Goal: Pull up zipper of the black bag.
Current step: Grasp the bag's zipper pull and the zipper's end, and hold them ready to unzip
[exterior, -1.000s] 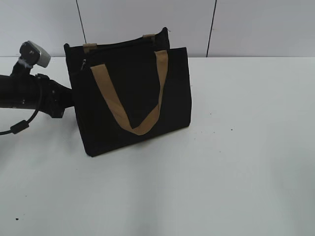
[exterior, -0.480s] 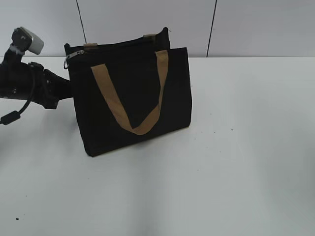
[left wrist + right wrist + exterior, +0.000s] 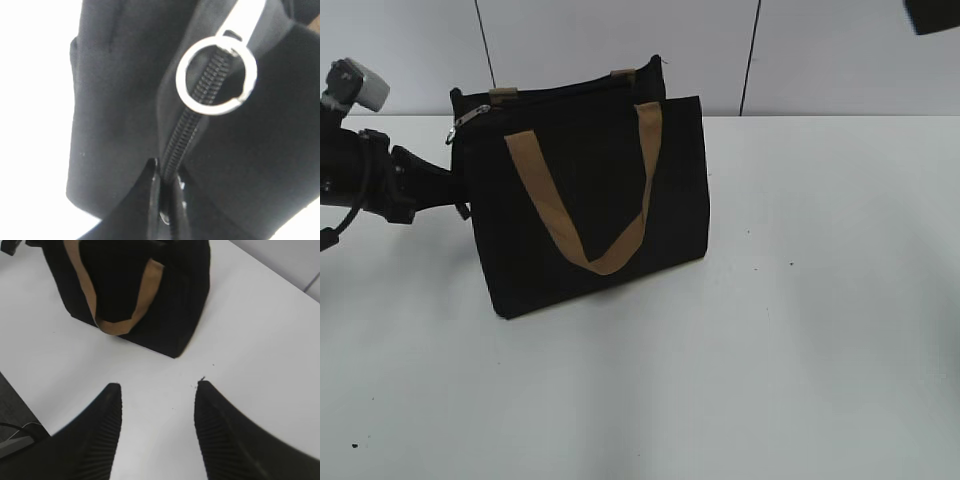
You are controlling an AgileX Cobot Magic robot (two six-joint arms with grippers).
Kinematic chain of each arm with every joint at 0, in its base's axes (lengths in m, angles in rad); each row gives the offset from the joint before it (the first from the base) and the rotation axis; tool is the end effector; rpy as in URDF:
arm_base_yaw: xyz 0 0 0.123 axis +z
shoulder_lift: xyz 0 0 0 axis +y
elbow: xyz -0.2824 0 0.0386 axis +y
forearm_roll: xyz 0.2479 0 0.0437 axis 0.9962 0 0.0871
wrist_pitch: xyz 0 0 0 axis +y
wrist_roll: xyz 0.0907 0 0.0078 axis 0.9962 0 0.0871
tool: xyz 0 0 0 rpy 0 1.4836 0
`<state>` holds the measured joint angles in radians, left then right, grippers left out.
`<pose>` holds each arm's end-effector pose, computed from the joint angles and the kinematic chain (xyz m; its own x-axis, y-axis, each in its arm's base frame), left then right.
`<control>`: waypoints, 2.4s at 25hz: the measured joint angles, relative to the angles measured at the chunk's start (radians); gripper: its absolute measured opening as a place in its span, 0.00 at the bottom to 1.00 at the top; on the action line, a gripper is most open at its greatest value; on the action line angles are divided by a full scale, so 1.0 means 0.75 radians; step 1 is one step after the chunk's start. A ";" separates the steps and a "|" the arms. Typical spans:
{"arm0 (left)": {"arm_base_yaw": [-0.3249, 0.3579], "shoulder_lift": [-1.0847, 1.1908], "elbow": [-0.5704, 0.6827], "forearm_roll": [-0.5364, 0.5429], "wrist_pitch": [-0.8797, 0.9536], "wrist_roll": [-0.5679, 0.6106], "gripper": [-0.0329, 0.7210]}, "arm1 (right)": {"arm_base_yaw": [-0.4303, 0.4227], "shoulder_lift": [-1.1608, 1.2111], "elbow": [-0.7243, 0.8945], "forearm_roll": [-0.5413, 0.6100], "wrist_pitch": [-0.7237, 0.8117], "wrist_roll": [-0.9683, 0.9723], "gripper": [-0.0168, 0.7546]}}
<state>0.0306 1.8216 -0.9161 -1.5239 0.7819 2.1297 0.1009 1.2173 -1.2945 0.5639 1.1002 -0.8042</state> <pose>0.3386 -0.0538 0.1698 -0.3625 0.4047 -0.8395 0.7975 0.6008 -0.0548 0.2285 0.0668 0.4030 -0.4565 -0.4891 -0.7432 -0.7222 0.6916 -0.0116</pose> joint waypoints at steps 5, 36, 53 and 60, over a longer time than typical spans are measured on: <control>0.059 0.000 0.000 0.002 0.082 -0.006 0.07 | 0.206 0.221 -0.190 -0.017 -0.028 -0.025 0.50; 0.072 -0.011 0.000 0.003 0.208 -0.008 0.07 | 0.800 1.169 -0.842 -0.028 -0.513 -0.948 0.50; 0.072 -0.011 0.000 0.003 0.211 -0.013 0.07 | 0.825 1.272 -0.842 -0.026 -0.652 -1.191 0.49; 0.072 -0.011 0.000 0.003 0.230 -0.013 0.07 | 0.825 1.272 -0.842 -0.026 -0.652 -1.191 0.42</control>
<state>0.0848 1.8136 -0.9161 -1.5214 0.9545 2.1198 0.7196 2.1715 -1.9260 0.5442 0.6110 -1.6975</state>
